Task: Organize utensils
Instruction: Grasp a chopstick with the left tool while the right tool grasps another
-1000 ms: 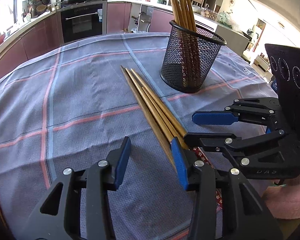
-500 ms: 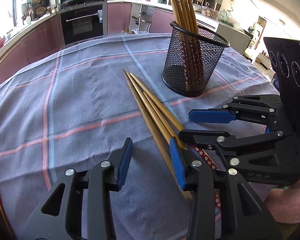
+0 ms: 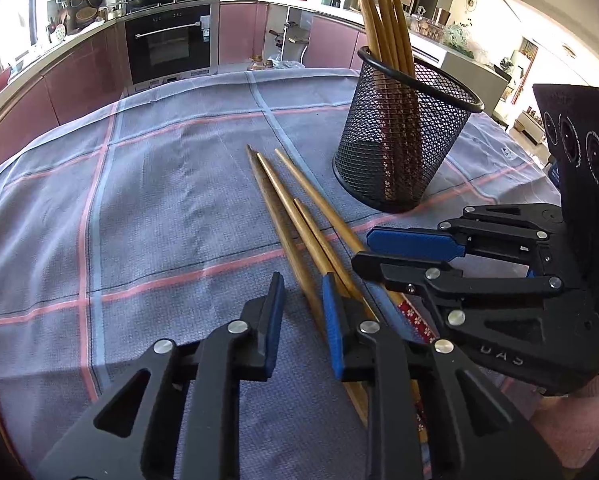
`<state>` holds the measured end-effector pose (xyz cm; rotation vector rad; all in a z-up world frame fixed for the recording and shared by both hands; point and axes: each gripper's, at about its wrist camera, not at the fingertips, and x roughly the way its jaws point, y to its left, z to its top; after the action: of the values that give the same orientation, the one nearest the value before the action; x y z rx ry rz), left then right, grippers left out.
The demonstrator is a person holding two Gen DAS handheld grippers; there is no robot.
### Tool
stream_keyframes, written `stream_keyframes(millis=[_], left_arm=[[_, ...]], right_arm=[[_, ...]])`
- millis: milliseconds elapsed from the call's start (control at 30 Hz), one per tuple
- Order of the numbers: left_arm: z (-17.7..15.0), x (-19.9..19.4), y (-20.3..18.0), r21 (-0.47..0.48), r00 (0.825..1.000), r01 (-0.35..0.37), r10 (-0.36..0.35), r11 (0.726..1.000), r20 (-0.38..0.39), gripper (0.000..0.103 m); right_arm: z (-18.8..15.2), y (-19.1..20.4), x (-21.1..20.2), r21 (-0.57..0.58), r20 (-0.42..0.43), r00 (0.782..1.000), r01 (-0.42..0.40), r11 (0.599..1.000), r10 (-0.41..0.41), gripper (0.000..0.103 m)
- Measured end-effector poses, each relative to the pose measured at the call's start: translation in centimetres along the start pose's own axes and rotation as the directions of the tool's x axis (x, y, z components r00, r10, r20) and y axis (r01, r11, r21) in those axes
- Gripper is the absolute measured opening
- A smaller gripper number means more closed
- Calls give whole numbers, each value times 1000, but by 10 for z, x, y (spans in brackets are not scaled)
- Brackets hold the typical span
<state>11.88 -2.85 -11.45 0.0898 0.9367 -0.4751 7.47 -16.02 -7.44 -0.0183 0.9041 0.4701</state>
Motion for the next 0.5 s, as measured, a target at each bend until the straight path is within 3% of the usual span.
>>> stream_keyframes(millis=[100,367,500], left_arm=[[-1,0,-2,-4,1000,0,0,1000,1,11],[-6,-5,-2,-35,999,-44,44,998,16,9],[-10,-14,2,-57,999,-33,34,998,22,8]], right_arm=[[-2,-5,-2,36,6,1000,-14,999,14,8],[-6,-13,-9,93,37,999,-38,995,35,6],[-7,-11,-19,78,61,996,-73,994,68,6]])
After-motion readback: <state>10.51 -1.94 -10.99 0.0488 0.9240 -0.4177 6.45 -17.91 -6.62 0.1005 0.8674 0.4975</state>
